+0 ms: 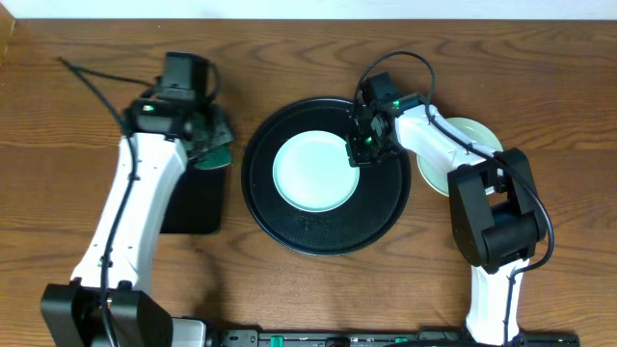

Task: Clean dirty plates on tray and stack at the side
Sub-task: 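Move the sponge back left over the black dish, then lift the last green plate with the right gripper and tilt it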

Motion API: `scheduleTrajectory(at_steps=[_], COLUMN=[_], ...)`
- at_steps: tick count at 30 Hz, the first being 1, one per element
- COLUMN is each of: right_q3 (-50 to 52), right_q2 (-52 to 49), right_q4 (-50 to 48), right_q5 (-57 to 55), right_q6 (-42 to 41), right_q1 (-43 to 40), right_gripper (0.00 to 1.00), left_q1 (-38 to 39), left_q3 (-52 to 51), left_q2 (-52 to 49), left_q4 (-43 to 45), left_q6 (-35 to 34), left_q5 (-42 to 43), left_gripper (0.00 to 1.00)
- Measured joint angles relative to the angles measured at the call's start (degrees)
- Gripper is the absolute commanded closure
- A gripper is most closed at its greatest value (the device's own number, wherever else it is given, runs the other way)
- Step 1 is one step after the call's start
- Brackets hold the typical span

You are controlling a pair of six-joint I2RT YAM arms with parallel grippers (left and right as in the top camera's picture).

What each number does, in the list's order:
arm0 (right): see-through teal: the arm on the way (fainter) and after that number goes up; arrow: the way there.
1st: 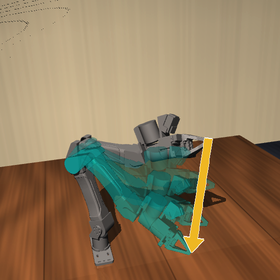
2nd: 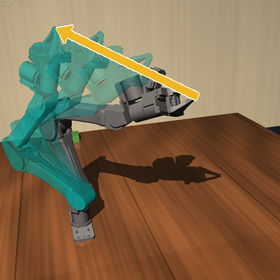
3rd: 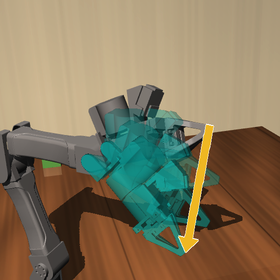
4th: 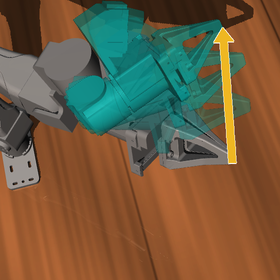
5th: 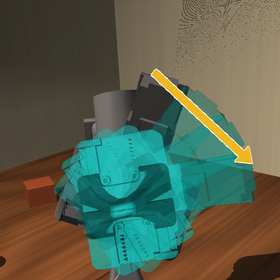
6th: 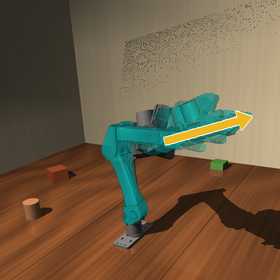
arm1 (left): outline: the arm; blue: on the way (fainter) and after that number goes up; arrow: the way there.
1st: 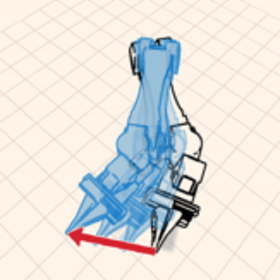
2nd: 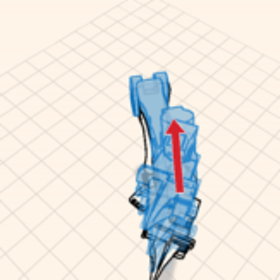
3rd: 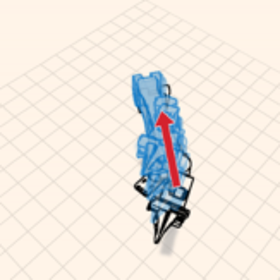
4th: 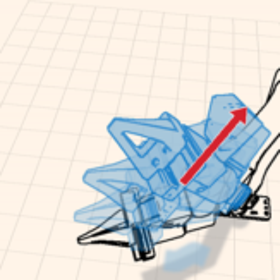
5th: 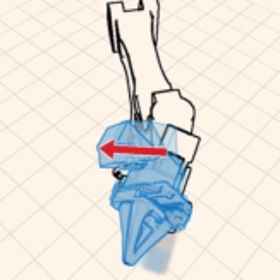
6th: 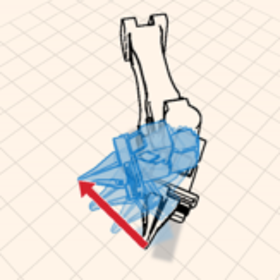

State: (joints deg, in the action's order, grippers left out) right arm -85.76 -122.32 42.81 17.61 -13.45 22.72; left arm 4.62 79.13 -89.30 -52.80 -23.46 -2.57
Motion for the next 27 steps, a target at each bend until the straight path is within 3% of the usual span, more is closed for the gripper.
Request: scheduleTrajectory(at_steps=[14,22,27], right_q3=[-1.11,-10.34,-11.82], right_q2=[2.4,3.37,3.74], right_q4=[-1.88,-3.63,-11.54], right_q5=[-6.62,-14.84,-19.45], right_q6=[0.02,0.07,0.7], right_q1=[5.99,12.61,15.98], right_gripper=[0.99,0.99,0.99], left_q1=[-22.53,-27.21,-27.5], left_q3=[0.0,0.0,0.0], left_q2=[0.22,0.37,0.37], left_q4=[-4.48,-4.7,-4.87], left_q6=[2.4,2.54,2.51], left_q5=[-0.61,-0.61,-0.57], left_gripper=[0.93,0.93,0.93])
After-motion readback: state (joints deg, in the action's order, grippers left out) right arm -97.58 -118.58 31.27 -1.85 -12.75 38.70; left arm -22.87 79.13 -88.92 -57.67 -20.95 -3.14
